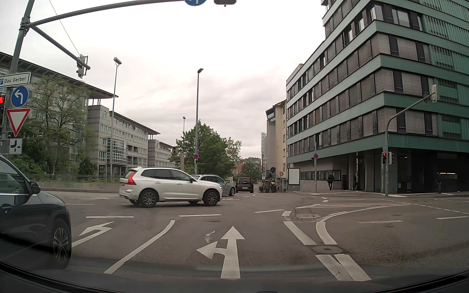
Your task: Follow the waypoints while adhering to traffic rules and regulations
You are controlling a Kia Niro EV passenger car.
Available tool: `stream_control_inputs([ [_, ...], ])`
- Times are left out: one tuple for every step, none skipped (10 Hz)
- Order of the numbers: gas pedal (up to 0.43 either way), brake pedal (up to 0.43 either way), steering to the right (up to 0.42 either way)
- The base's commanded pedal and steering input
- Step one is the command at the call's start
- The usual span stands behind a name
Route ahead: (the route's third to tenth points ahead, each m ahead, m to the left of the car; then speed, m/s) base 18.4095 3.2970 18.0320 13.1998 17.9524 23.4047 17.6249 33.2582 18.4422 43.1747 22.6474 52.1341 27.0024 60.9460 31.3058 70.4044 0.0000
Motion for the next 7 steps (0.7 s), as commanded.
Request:
stream_control_inputs([
  [0.0, 0.244, -0.048],
  [0.0, 0.238, -0.048],
  [0.0, 0.238, -0.048],
  [0.0, 0.244, -0.048],
  [0.0, 0.238, -0.048],
  [0.0, 0.244, -0.048],
  [0.0, 0.244, -0.048],
])
